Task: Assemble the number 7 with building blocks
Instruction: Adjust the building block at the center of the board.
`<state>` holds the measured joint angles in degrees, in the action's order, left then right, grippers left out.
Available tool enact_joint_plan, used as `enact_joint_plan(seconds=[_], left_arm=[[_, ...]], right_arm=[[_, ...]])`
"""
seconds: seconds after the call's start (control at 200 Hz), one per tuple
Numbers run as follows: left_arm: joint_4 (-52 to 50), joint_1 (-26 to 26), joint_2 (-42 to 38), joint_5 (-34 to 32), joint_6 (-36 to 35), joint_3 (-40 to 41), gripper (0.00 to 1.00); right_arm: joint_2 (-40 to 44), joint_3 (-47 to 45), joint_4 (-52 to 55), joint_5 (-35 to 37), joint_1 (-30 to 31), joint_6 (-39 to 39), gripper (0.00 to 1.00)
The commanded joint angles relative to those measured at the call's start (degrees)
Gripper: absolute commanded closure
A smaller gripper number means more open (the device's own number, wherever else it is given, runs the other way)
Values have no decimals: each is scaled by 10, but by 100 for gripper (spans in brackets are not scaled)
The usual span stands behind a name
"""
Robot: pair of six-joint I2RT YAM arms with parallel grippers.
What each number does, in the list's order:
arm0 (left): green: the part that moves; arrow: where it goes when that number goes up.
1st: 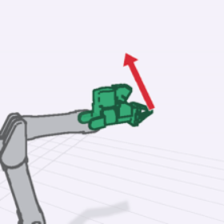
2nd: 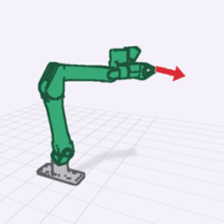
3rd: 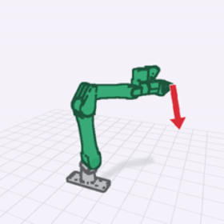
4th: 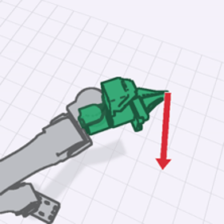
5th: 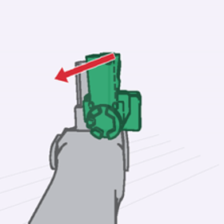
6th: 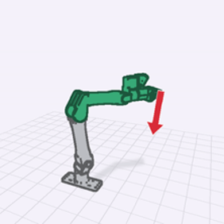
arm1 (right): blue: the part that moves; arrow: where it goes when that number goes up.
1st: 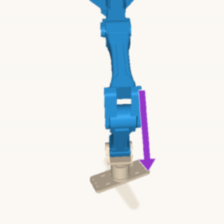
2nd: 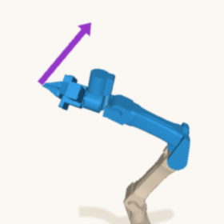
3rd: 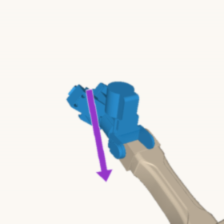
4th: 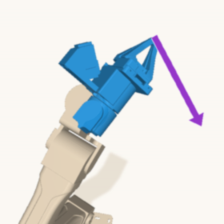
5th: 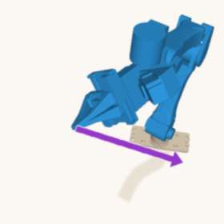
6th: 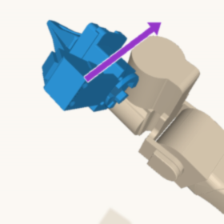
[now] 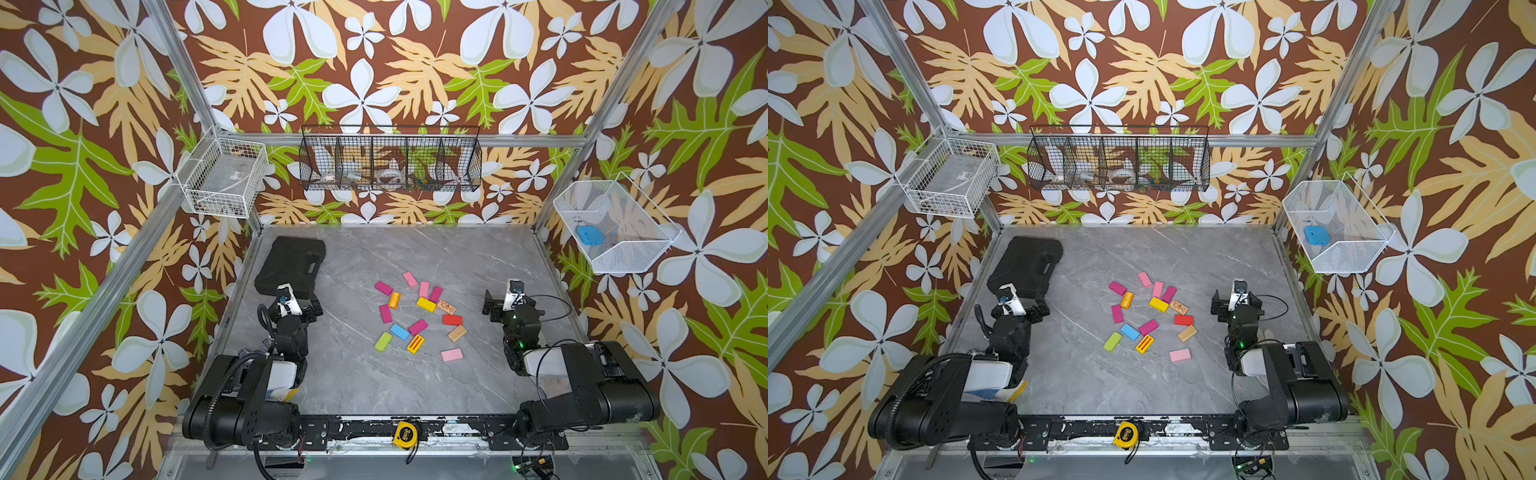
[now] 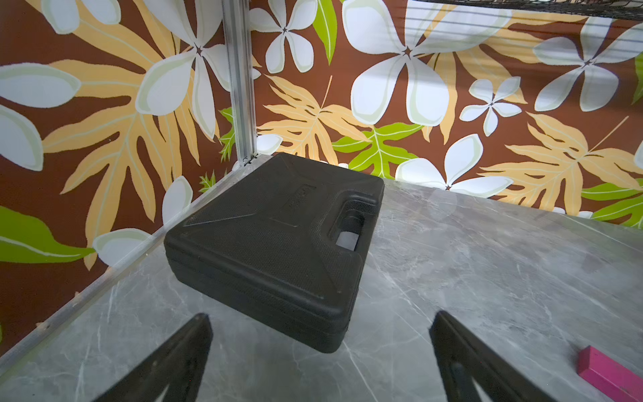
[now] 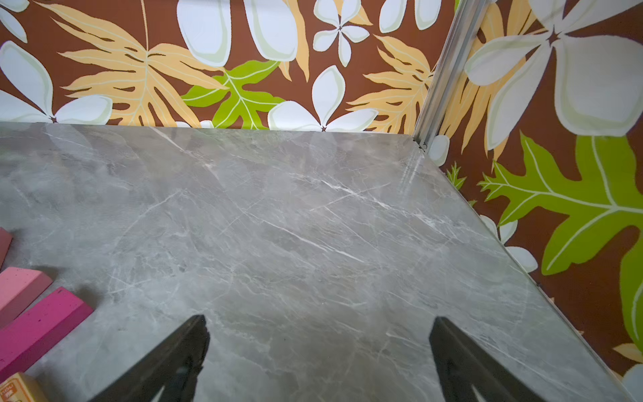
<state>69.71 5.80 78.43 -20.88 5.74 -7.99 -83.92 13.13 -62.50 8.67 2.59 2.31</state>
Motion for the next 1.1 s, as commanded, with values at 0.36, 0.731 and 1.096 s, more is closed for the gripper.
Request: enact_joint_plan(seconds=[0.36, 0.731, 1.096], left_arm=[[29, -1, 1, 2, -5, -3, 0], [29, -1, 1, 1, -5, -2, 0], [27, -1, 1, 10, -7, -4, 0]], right_arm=[[0, 1, -17, 2, 0, -5, 0], [0, 1, -17, 2, 0, -4, 1], [-1, 4, -14, 1, -1, -4, 1]])
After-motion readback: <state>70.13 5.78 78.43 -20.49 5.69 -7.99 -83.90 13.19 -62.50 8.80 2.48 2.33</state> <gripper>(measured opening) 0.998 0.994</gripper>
